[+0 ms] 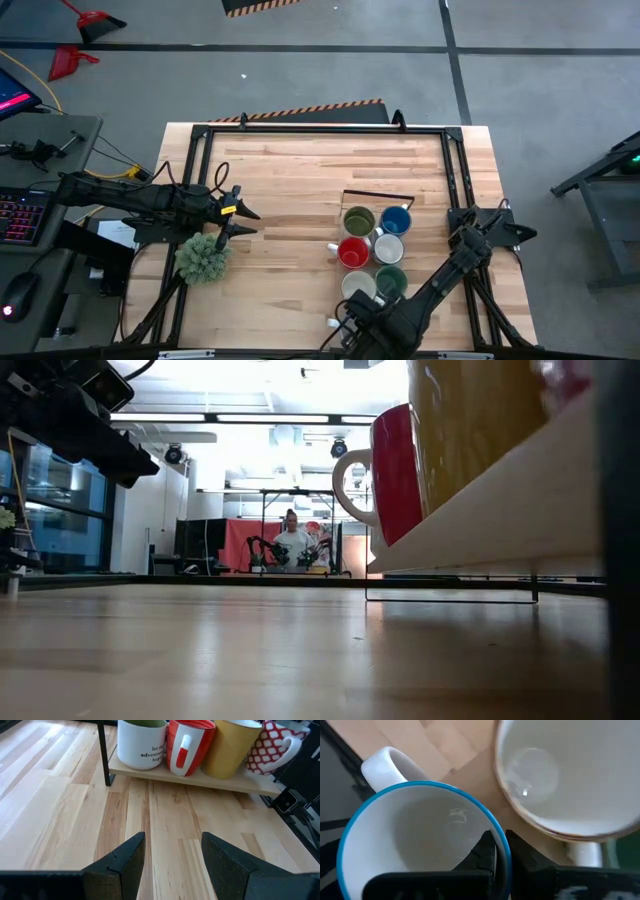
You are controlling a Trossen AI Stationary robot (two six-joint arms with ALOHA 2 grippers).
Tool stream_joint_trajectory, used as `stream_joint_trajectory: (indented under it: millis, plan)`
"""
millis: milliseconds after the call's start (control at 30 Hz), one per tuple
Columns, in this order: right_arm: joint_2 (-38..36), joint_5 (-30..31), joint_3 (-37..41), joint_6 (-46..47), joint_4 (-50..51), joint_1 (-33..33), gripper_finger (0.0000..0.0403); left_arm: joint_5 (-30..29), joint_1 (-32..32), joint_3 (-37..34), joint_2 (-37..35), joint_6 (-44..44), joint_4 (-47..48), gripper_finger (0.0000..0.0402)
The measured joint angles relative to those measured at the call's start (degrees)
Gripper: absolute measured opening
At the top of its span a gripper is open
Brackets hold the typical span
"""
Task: Place coffee mugs
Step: Put the red and white mug on the shelf
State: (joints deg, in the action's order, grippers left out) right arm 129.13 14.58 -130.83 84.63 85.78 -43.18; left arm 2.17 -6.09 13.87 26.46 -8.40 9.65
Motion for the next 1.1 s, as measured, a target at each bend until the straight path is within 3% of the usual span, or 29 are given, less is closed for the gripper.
stream_joint_trajectory:
  millis: [867, 1100]
  plan:
    - [2.5, -0.1, 0.6, -0.1, -2.0, 0.2, 0.0001, 0.0, 0.0, 0.0, 0.0, -0.5, 0.0, 0.0184]
    - [2.6, 0.4, 0.6, -0.7, -2.4, 0.8, 0.0032, 0.0, 0.0, 0.0, 0.0, -0.5, 0.0, 0.0184]
